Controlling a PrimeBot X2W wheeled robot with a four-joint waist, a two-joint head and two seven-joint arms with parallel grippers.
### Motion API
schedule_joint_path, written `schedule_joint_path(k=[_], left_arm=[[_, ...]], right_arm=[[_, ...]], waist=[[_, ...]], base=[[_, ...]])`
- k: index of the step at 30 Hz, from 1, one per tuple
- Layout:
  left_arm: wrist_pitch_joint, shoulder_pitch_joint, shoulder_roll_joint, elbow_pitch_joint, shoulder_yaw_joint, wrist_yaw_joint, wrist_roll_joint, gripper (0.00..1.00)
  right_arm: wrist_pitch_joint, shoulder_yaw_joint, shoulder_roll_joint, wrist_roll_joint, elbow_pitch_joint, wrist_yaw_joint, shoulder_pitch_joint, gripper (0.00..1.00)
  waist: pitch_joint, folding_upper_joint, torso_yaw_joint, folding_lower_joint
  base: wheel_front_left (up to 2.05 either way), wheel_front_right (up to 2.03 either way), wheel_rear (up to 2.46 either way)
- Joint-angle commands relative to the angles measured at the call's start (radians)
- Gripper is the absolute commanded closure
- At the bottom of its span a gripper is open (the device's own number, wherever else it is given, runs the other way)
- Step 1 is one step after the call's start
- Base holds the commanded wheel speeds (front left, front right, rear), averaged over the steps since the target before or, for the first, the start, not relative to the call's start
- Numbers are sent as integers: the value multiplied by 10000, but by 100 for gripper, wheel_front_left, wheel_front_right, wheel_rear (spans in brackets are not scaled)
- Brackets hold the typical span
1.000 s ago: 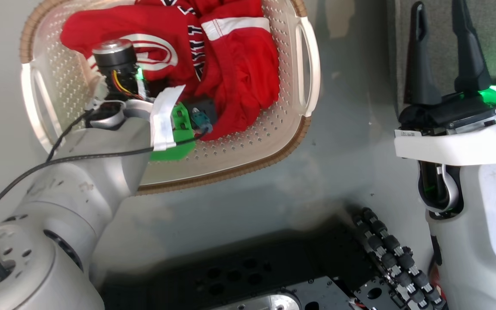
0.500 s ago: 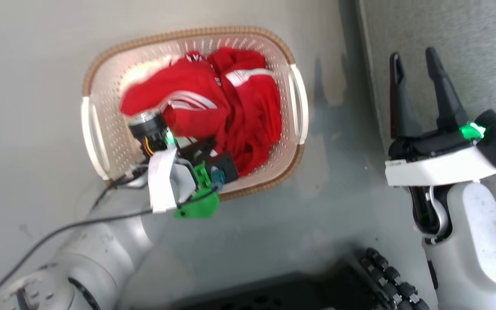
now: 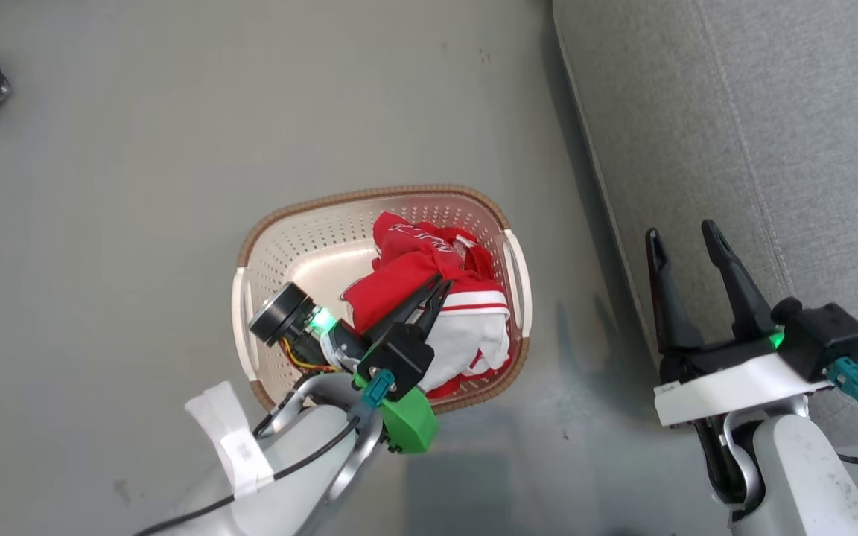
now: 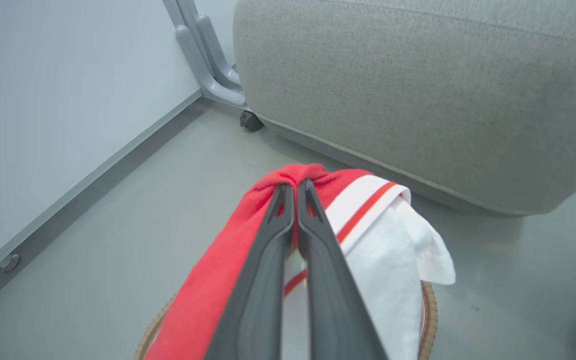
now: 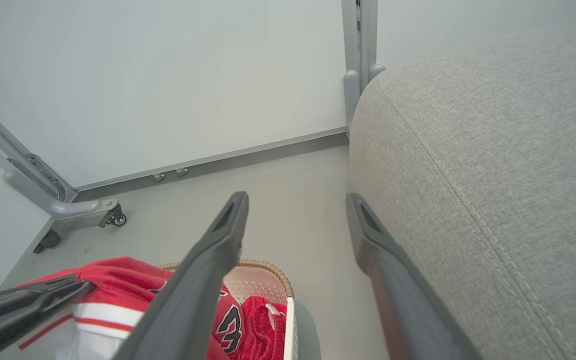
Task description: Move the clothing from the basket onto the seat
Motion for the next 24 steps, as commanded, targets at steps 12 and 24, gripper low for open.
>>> schedule_joint_path(k=[12,24], left_arm=[[-38,2978,-464,-3945,3035,221,631,100],[-38,3985,-926,-5689,4558,-218,1249,100]], right_arm=[[-4,301,-49,12,335,-14,1218,0],[-2,337,-46,246,396,-14,1670,0]], waist=[[-3401,33,473,0],[-4082,33,402,0]], base=[[0,0,0],[0,0,0]])
